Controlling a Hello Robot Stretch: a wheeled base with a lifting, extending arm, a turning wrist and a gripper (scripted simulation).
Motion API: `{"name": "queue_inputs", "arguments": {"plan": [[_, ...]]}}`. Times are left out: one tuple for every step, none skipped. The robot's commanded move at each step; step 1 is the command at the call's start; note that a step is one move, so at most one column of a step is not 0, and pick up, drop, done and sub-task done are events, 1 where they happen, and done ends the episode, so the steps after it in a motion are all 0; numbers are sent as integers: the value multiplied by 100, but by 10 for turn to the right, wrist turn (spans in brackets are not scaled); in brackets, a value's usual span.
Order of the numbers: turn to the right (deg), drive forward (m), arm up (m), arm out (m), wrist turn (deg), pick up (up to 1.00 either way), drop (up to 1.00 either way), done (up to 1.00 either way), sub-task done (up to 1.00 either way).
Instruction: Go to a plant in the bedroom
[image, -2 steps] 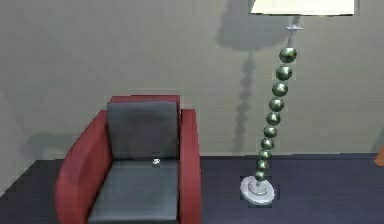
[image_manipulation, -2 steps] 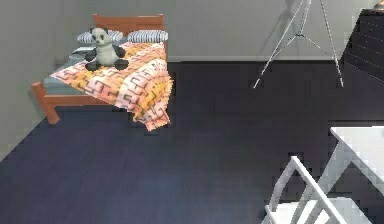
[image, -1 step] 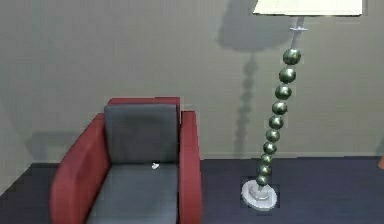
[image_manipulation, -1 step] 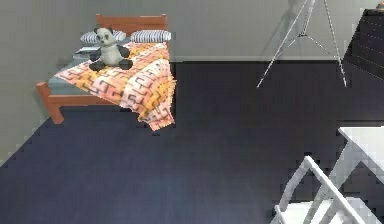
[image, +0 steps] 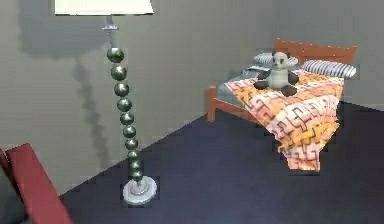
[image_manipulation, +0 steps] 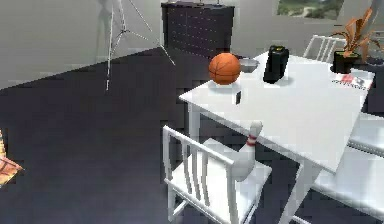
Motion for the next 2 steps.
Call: {"name": "queue_inputs", "arguments": {"plan": [[450, 0, 0, 0, 0, 0, 0, 0, 0], [0, 75, 0, 0, 0, 0, 0, 0, 0]]}}
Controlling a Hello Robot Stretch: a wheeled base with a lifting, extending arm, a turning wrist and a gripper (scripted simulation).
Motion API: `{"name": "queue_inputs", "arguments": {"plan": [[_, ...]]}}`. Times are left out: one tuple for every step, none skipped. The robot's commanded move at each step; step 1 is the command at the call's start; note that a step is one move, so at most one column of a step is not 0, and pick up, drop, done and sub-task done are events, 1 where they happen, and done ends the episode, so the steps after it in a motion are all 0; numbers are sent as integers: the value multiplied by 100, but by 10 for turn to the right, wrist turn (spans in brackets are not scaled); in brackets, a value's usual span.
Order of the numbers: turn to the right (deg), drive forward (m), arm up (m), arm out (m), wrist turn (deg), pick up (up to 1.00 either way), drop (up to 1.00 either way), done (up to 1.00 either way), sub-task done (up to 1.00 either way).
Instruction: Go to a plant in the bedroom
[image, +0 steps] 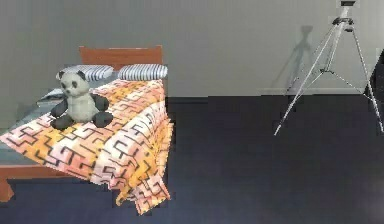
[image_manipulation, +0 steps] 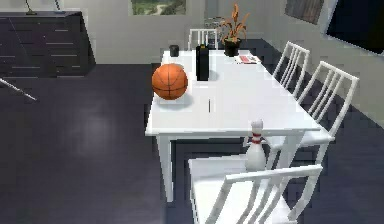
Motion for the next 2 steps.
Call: {"name": "queue_inputs", "arguments": {"plan": [[60, 0, 0, 0, 0, 0, 0, 0, 0], [0, 15, 0, 0, 0, 0, 0, 0, 0]]}}
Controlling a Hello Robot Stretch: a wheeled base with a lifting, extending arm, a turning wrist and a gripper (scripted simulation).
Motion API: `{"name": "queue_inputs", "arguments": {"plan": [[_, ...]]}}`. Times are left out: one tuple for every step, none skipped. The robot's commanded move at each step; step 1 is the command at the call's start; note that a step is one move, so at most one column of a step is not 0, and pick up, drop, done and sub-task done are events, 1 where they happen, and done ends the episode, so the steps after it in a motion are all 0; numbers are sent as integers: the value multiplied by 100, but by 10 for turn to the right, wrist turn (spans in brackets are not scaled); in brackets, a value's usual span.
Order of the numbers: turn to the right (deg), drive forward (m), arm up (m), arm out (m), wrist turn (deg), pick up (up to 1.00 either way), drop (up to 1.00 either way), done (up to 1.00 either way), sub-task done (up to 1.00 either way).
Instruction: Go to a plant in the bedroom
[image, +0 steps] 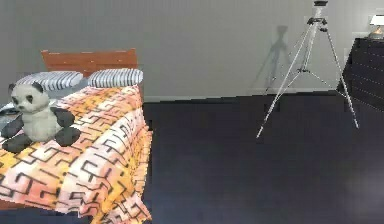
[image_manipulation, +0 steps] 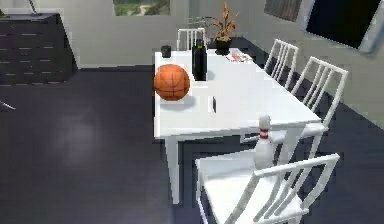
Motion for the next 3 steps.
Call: {"name": "queue_inputs", "arguments": {"plan": [[420, 0, 0, 0, 0, 0, 0, 0, 0], [0, 85, 0, 0, 0, 0, 0, 0, 0], [390, 0, 0, 0, 0, 0, 0, 0, 0]]}}
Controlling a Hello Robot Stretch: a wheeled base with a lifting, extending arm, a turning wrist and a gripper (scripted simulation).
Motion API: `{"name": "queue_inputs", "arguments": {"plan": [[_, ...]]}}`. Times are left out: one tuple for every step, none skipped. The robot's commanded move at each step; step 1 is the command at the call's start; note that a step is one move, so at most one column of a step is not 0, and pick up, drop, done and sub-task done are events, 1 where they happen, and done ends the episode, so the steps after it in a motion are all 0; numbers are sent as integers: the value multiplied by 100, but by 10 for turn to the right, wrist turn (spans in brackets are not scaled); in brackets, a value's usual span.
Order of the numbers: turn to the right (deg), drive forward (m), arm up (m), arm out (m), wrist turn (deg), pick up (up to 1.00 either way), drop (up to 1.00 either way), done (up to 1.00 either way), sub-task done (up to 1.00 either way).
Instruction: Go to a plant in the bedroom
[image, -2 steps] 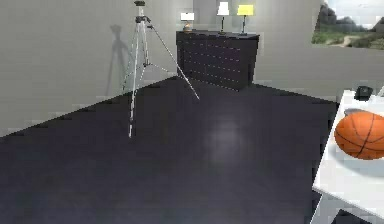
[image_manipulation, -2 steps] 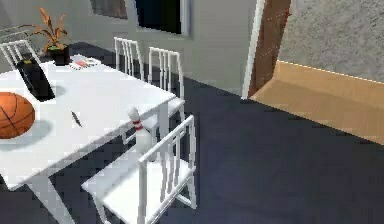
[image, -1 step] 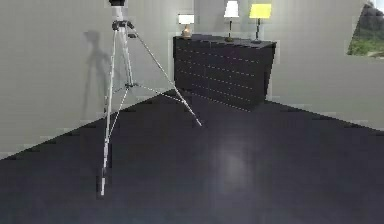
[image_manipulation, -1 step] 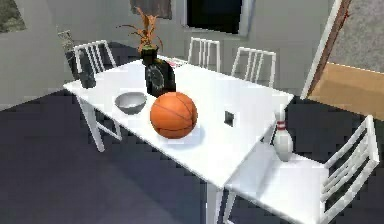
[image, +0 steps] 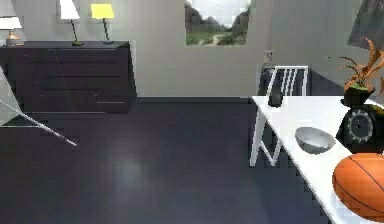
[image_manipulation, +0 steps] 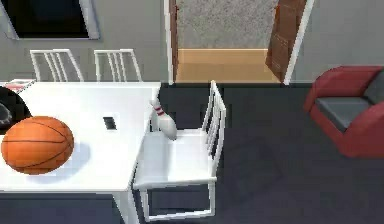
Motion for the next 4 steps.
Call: {"name": "queue_inputs", "arguments": {"plan": [[0, 100, 0, 0, 0, 0, 0, 0, 0], [0, 85, 0, 0, 0, 0, 0, 0, 0], [360, 0, 0, 0, 0, 0, 0, 0, 0], [0, 90, 0, 0, 0, 0, 0, 0, 0]]}}
